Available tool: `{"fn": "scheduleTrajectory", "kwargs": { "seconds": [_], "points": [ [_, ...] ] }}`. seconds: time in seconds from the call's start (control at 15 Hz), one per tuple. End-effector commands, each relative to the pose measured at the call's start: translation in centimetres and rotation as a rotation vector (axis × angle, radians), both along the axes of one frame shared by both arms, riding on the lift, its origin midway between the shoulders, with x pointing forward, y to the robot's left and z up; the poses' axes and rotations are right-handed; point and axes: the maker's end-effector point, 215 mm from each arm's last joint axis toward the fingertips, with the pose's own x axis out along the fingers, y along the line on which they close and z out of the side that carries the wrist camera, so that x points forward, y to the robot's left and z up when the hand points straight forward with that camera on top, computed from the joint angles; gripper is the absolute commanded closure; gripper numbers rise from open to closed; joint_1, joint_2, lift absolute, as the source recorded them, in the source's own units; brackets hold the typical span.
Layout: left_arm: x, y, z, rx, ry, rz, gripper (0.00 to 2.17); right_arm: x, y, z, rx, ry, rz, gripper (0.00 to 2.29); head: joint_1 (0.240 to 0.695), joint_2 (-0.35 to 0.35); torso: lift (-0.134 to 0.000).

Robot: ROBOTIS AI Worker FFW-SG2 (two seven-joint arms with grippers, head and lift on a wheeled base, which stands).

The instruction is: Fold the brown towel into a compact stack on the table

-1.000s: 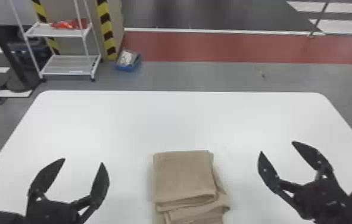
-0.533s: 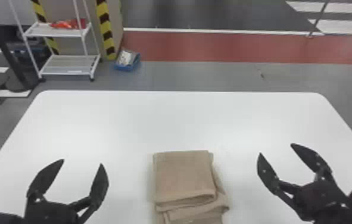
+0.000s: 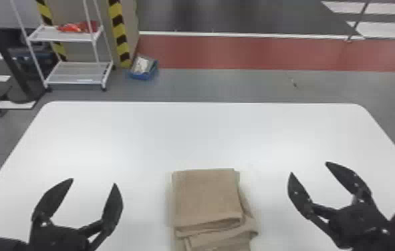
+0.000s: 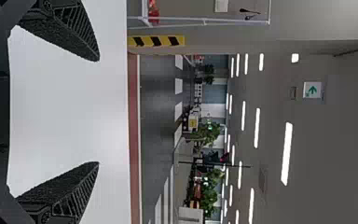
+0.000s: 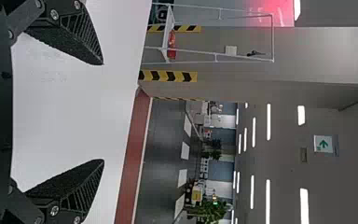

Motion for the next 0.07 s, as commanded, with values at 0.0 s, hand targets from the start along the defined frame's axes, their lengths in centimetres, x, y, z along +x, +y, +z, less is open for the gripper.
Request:
{"fn": "scheduleTrajectory", "kwargs": {
  "seconds": [0.0],
  "points": [
    [0.0,-0.03,-0.07,-0.005,0.002,0.003,0.09,0.01,0.1,0.08,0.005,-0.002,-0.002,0.15,0.695,-0.029,-0.124]
  ]
}}
